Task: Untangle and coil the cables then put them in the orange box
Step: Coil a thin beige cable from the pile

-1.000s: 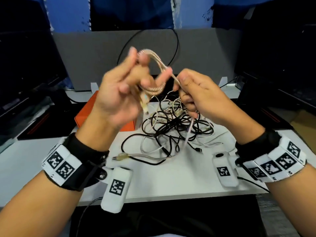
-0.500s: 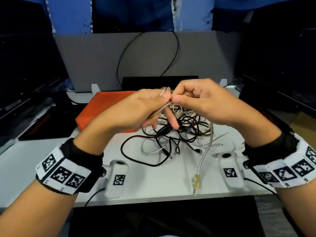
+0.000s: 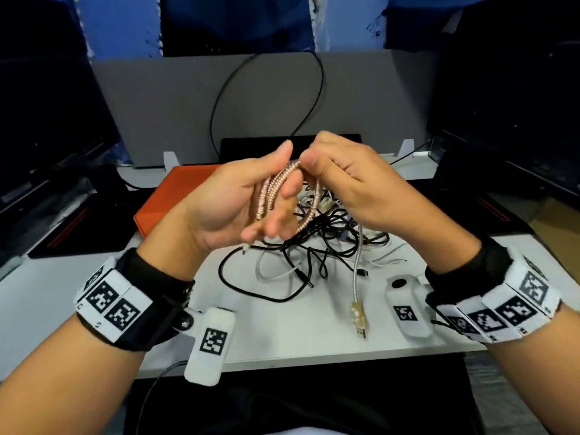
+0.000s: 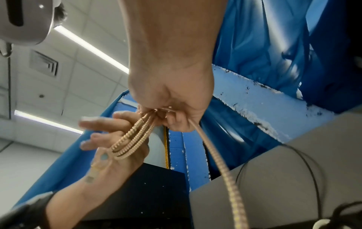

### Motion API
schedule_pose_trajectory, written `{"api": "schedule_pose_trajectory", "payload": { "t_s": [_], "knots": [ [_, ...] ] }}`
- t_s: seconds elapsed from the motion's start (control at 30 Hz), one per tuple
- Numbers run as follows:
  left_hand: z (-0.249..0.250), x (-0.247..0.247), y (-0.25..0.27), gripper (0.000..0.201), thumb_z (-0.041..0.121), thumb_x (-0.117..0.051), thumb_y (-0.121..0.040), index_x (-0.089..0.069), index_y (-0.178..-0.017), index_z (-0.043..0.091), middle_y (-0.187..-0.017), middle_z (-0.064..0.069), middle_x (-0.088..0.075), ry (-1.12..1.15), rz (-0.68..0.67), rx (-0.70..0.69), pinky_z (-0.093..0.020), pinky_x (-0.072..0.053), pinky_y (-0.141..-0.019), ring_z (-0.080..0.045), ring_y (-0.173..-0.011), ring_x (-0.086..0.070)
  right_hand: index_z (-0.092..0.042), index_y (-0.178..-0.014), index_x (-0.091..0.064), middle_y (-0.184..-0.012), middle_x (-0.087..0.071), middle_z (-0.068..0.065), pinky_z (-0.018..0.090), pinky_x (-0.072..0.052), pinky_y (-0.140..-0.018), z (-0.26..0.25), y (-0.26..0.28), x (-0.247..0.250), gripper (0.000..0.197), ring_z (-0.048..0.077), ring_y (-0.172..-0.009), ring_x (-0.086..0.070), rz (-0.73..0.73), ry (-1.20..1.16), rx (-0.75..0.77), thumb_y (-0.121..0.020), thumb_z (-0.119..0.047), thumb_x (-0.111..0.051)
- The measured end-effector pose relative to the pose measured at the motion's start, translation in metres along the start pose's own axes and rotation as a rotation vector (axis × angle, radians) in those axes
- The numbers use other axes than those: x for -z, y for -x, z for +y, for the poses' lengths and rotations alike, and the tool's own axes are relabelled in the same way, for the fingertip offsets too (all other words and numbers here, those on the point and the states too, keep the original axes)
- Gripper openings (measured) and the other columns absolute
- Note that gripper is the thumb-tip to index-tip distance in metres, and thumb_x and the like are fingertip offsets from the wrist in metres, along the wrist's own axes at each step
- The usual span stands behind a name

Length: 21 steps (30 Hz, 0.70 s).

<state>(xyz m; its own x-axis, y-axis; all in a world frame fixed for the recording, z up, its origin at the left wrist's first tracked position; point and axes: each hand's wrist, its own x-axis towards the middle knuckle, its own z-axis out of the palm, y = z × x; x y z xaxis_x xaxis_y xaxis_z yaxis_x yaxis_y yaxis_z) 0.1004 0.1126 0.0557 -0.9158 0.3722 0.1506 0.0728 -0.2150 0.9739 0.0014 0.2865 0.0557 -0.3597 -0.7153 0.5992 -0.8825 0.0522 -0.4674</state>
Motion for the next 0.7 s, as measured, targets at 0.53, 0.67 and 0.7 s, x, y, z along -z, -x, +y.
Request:
{"api": "schedule_pose_trajectory", "payload": {
  "t_s": [0.53, 0.67, 0.7],
  "knots": [
    [0.003, -0.005, -0.009, 0.047, 0.021, -0.028, -0.112, -0.035, -0.143, -0.013, -0.087, 0.0, -0.078, 0.013, 0.432, -0.45, -0.031, -0.057, -0.092, -0.016, -0.093, -0.076, -0.027, -0.111, -0.051, -0.072, -0.04, 0.005, 0.024, -0.039, -0.037, 0.001, 0.008, -0.031, 0.018, 0.006, -0.042, -0.037, -0.321, -0.319, -0.361, -0.112, -0.033, -0.035],
    [-0.008, 0.001, -0.013, 0.04, 0.016, -0.035, -0.112, -0.034, -0.149, 0.001, -0.115, 0.007, -0.076, -0.7, 0.598, -0.336, -0.018, -0.049, -0.097, -0.006, -0.101, -0.074, -0.021, -0.112, -0.056, -0.06, -0.049, -0.005, 0.028, -0.049, -0.041, -0.006, 0.013, -0.027, 0.01, 0.006, -0.04, -0.049, -0.585, -0.168, -0.333, -0.109, -0.025, -0.047],
    [-0.01, 0.005, -0.012, 0.041, 0.021, -0.037, -0.112, -0.04, -0.149, 0.002, -0.113, 0.02, -0.073, -0.919, 0.586, -0.246, -0.015, -0.048, -0.095, 0.004, -0.097, -0.071, -0.014, -0.111, -0.059, -0.055, -0.051, -0.01, 0.025, -0.048, -0.042, -0.006, 0.012, -0.021, 0.015, 0.006, -0.04, -0.051, -0.603, -0.11, -0.316, -0.108, -0.025, -0.049]
  ]
}}
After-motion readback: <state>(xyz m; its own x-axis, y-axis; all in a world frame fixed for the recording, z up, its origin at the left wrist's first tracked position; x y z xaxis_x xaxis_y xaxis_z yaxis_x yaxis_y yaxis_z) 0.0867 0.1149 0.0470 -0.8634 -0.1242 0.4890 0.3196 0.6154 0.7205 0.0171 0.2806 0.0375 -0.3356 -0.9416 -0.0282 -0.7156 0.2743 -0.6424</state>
